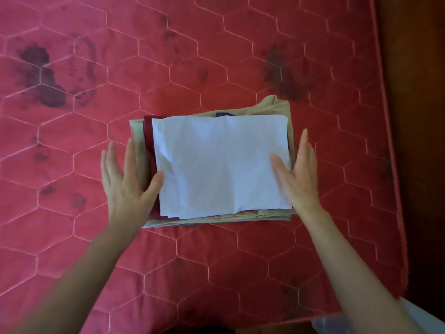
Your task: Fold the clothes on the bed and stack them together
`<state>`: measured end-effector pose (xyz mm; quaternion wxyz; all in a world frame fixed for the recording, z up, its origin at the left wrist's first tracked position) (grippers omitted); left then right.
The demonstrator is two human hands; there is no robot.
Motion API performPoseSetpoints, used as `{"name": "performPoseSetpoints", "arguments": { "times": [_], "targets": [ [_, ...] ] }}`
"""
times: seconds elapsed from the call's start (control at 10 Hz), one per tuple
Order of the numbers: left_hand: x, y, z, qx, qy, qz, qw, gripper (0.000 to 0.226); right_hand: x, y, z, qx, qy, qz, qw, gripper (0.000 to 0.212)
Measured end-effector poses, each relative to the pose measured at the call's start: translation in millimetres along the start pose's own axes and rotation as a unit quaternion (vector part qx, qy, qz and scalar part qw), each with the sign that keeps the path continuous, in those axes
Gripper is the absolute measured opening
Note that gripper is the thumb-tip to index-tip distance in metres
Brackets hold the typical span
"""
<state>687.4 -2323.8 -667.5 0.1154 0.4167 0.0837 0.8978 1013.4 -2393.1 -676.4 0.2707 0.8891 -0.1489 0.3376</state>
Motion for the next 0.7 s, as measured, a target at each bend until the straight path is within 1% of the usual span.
{"name": "performPoseSetpoints", "arguments": {
  "times": [0.1,0.2,0.3,0.4,0.5,0.6,0.7],
  "targets": [
    [-4.0,-5.9,47.4,-0.189,-0.145,0.130,0.962,0.057,-16.6,7.6,-60.2,0.180,0.169,0.101,0.964,0.068],
    [-44.8,-18.0,87.2,-0.273,-0.263,0.081,0.922,0.046,-71.2,9.1,-98.0,0.253,0.258,0.017,0.932,0.054],
    [-70.8,-28.5,72.2,-0.244,-0.318,0.002,0.916,0.046,-89.0,-4.7,-74.2,0.203,0.388,-0.048,0.898,0.058],
    [-67.8,-33.8,28.2,-0.200,-0.326,-0.029,0.923,0.056,-67.4,-16.8,-37.8,0.179,0.410,-0.009,0.895,0.057],
    [-59.7,-30.3,17.4,-0.167,-0.314,-0.023,0.934,0.061,-39.9,-21.2,-14.6,0.083,0.363,-0.011,0.928,0.060],
    [-49.9,-27.6,28.2,-0.127,-0.318,-0.047,0.938,0.059,-17.7,-20.2,-3.6,-0.001,0.255,-0.086,0.963,0.062],
    [-35.5,-32.4,42.2,-0.086,-0.331,-0.128,0.931,0.060,7.9,-10.3,-14.6,0.016,0.256,-0.135,0.957,0.059]
  ]
}}
Point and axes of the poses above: each hand's wrist, its own y-axis away from the middle knuckle, its own x-axis out of the back of the hand, z = x × y, the point moved 2 cm from there along -y, towards the middle knuckle, and after that the axes turned 5 degrees about -z, right-handed, at the moved point
